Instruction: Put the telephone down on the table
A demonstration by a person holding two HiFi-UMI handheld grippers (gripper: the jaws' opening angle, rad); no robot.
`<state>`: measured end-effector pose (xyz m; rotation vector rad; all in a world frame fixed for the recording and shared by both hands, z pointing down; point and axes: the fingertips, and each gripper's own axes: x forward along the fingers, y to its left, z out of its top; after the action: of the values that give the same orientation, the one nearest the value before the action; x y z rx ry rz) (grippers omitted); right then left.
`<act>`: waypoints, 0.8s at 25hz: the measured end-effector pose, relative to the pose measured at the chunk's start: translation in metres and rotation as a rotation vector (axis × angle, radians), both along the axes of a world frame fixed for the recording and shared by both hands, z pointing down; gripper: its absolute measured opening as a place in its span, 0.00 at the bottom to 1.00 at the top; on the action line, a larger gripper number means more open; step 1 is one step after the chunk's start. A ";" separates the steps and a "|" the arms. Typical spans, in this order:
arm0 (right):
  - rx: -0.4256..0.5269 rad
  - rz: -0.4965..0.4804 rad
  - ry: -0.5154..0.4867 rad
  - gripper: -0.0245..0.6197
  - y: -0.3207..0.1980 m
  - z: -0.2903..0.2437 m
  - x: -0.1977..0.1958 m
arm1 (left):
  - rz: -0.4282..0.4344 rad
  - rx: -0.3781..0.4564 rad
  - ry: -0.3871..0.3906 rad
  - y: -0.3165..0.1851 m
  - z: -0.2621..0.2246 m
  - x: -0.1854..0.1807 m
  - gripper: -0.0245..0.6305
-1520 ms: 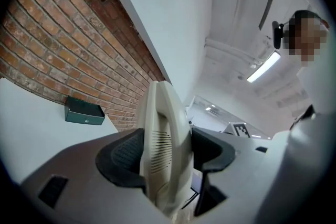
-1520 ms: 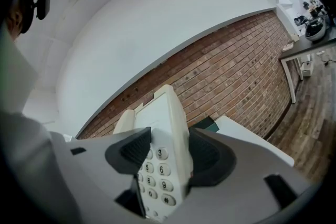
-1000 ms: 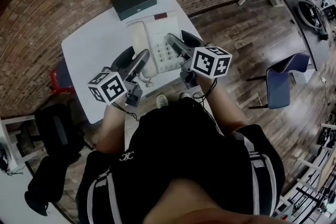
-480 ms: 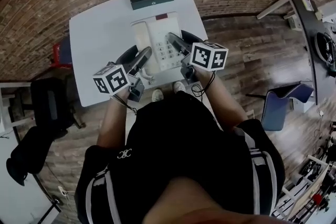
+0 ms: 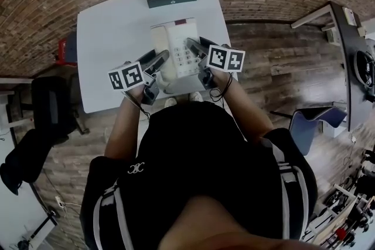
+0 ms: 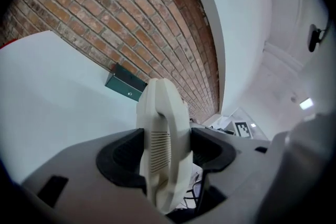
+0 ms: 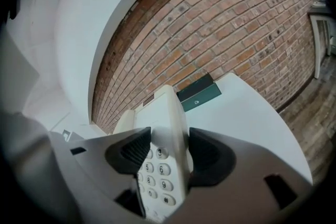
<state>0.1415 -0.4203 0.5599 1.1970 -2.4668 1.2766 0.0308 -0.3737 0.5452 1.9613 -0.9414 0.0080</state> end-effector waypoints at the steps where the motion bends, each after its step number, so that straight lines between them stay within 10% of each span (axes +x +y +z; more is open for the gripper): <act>1: -0.017 0.003 -0.002 0.36 -0.003 0.009 0.002 | 0.002 -0.016 -0.001 -0.003 0.008 0.002 0.47; 20: -0.226 0.036 0.003 0.36 -0.029 0.116 0.022 | 0.034 -0.231 -0.008 -0.037 0.105 0.020 0.46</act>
<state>0.1630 -0.4489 0.6764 1.1886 -2.2340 1.5142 0.0505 -0.4104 0.6506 1.7643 -0.8722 0.1385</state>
